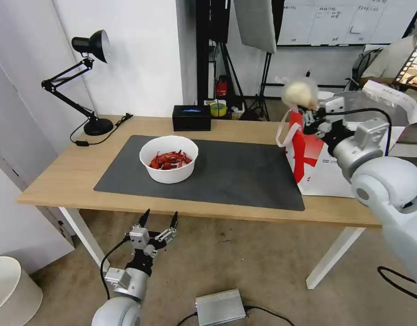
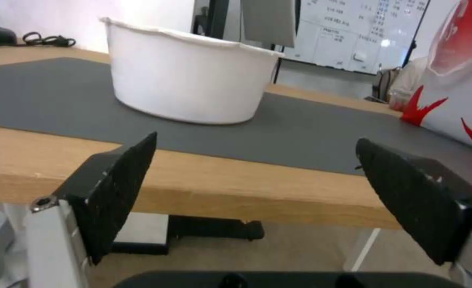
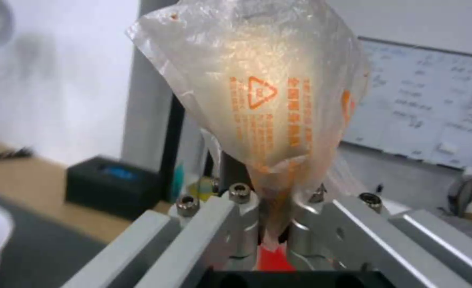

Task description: Pick up the trash from the table and place it into the takeout bag.

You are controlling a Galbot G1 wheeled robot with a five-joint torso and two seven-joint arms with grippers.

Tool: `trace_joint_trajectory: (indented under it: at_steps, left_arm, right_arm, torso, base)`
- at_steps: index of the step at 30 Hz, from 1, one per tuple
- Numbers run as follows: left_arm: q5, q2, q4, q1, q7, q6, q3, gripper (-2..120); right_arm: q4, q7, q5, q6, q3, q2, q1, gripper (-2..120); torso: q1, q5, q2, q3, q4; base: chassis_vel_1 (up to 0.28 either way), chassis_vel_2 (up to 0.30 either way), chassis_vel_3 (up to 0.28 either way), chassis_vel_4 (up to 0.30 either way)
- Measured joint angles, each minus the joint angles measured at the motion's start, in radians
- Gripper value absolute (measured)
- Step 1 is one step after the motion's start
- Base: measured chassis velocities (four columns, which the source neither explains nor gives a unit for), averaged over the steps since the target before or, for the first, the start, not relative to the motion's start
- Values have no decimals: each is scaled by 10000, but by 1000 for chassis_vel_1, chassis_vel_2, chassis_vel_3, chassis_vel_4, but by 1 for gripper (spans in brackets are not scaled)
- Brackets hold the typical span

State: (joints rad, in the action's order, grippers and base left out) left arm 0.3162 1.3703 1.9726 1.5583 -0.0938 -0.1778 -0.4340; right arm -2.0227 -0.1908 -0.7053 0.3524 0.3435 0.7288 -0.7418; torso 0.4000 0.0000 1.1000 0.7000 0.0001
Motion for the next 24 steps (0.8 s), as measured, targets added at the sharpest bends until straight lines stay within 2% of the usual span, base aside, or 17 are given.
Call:
trace_joint_trajectory:
  at_steps: [8,15,18,24]
  left_arm:
    - [-29,150,95,110,-48,-25,-97,100]
    - [-25,131,104,116,-58,-38,-131,100]
    - [-23,132,89,83,-61,-40,-90,100]
    - [-23,131,67,45,-64,-39,-64,100]
  right_arm:
    - [645,-1133,431,-662,453,386,274,3]
    - [1015,-1766,494,-690,1044,524,51,3]
    - [1195,-2306,236,-369,1343,535,-76,2]
    - [1344,-2664,-291,309,1447,432,17,2]
  torso:
    - [0,0,-1,0,0]
    - [0,1,-1,0,-1]
    - [0,1,-1,0,-2]
    - [0,1,-1,0,-2]
  base:
    - [0,0,0,0]
    - [0,0,0,0]
    - [0,0,0,0]
    - [0,0,0,0]
